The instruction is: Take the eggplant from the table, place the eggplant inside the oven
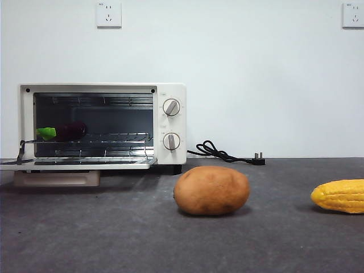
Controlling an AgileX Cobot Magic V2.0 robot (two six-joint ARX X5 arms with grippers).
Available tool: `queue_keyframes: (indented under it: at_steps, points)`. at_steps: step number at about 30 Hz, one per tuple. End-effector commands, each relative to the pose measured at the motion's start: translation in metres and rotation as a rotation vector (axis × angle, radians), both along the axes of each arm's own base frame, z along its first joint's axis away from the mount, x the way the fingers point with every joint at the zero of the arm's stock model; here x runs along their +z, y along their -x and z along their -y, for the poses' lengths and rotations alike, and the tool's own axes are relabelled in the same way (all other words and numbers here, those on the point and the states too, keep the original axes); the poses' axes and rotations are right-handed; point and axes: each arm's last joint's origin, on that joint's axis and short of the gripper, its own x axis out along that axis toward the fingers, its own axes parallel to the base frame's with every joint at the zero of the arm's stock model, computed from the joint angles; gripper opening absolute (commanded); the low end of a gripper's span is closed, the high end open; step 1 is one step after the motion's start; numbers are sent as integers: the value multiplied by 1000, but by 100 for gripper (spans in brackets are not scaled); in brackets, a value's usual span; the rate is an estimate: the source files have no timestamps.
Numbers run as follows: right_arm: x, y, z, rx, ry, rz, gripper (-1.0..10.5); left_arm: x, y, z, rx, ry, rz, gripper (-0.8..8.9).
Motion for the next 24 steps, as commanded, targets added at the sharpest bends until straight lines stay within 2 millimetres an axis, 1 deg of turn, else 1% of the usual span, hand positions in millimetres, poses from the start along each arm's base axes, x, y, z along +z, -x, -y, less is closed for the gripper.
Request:
queue_keyframes:
  at_steps: [1, 5, 12, 15, 19, 24]
  points:
    - [-10, 10, 8, 12, 58, -22, 123, 1, 0, 0, 2, 12, 10, -6]
    - [-19, 20, 15, 7, 87, -56, 123, 1, 0, 0, 2, 14, 13, -5]
    - [-44, 26, 20, -10, 157, -135, 117, 1, 0, 0, 8, 25, 7, -5]
    - [-56, 30, 23, -12, 187, -167, -22, 1, 0, 0, 9, 26, 6, -5]
    - [-71, 35, 27, -9, 219, -203, -12, 1, 0, 0, 10, 26, 7, -6]
    - [-87, 40, 31, -7, 248, -243, -12, 1, -6, 4, 10, 22, -1, -6]
